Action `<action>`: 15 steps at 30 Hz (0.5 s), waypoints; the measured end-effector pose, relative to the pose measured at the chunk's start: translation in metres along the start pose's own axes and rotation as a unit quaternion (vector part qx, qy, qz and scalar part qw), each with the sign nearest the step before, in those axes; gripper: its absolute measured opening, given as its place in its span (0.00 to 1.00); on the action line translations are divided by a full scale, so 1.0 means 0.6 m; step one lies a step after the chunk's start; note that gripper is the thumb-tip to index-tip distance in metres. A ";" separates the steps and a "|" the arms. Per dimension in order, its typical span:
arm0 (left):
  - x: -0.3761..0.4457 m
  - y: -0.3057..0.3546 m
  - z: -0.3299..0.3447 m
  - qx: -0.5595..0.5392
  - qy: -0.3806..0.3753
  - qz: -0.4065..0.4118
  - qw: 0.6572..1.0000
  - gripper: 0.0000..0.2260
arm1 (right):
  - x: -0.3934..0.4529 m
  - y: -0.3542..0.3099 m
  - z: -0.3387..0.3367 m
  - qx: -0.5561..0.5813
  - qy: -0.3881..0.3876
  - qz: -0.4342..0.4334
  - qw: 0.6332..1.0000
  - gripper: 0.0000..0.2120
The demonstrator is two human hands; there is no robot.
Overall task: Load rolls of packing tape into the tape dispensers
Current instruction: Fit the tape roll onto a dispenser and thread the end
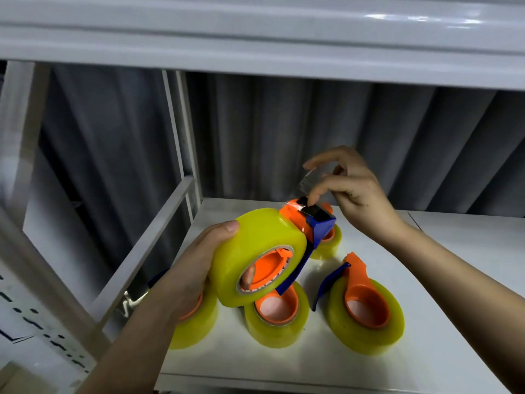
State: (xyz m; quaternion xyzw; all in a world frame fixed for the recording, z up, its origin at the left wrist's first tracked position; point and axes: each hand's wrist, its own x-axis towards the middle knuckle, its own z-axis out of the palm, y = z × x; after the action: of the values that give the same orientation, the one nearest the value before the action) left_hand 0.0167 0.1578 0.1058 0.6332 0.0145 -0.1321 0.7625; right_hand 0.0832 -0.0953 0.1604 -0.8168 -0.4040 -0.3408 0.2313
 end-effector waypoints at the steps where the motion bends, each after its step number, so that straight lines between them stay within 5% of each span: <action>1: -0.001 0.000 -0.001 -0.006 -0.006 -0.002 1.000 0.30 | 0.001 -0.001 0.004 0.012 0.001 0.006 1.000 0.19; 15: 0.000 0.003 -0.007 -0.019 -0.009 0.019 1.000 0.25 | -0.008 -0.013 -0.016 0.077 -0.002 0.048 0.996 0.19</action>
State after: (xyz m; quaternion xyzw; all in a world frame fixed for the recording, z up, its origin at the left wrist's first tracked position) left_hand 0.0177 0.1622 0.1064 0.6175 -0.0013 -0.1231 0.7769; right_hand 0.0713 -0.0994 0.1640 -0.8154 -0.3901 -0.2962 0.3087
